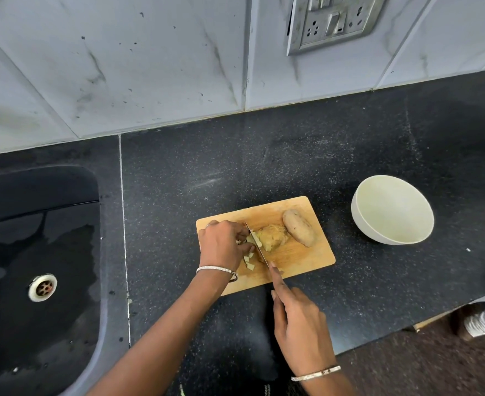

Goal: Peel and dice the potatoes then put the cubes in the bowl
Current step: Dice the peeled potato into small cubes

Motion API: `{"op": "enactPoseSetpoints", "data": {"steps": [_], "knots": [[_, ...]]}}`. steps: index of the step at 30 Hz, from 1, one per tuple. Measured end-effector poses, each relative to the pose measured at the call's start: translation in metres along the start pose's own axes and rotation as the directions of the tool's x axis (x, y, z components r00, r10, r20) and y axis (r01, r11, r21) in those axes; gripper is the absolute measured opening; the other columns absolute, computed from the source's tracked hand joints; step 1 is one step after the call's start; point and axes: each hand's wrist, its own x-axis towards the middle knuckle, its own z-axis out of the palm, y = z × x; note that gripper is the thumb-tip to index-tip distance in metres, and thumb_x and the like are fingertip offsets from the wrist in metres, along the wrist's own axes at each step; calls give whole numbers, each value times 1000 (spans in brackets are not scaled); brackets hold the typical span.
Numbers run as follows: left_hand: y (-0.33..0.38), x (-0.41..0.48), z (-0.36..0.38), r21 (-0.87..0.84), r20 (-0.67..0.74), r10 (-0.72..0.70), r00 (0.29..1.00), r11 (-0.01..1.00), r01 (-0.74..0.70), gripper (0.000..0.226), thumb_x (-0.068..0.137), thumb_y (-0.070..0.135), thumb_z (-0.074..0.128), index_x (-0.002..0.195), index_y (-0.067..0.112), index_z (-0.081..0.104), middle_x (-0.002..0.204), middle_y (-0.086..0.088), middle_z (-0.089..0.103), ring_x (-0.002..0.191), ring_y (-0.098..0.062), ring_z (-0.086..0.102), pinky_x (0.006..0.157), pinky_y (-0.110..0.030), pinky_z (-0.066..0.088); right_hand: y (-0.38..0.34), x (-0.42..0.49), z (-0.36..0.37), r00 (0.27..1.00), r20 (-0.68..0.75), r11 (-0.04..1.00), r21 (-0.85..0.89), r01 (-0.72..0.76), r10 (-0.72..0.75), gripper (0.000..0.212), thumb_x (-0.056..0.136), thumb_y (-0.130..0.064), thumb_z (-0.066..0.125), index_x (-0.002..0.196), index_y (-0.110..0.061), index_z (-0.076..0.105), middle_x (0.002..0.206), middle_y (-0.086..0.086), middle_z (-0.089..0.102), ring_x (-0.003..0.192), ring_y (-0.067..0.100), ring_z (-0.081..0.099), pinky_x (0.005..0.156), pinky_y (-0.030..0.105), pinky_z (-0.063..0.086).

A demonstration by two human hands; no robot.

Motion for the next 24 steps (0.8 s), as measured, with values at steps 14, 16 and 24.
{"op": "enactPoseSetpoints", "data": {"steps": [14, 16, 24], "knots": [[1, 2, 0, 53, 11, -12, 1000, 999, 12, 22, 74, 36, 80, 95, 31, 73, 89, 12, 72, 97, -16, 60, 89, -38, 44, -7, 5, -2, 1000, -21, 999, -35, -12, 11, 69, 98, -22, 52, 150, -52, 19, 76, -9, 47, 63, 16, 57, 55, 36, 48], [3, 2, -1, 62, 14, -16, 1000, 998, 15, 22, 75, 37, 79, 96, 32, 73, 90, 13, 72, 98, -16, 59, 89, -36, 41, -9, 9, 1, 999, -22, 1000, -12, -28, 28, 65, 99, -22, 49, 150, -50, 21, 79, -7, 52, 67, 19, 60, 59, 39, 50], [4, -1, -4, 65, 5, -19, 1000, 998, 19, 25, 76, 39, 78, 99, 32, 72, 93, 12, 72, 102, -17, 56, 85, -34, 31, -10, 9, 4, 998, -5, 997, 50, -63, 64, 66, 96, -17, 53, 148, -50, 28, 73, -15, 47, 68, 13, 58, 62, 33, 47]]}}
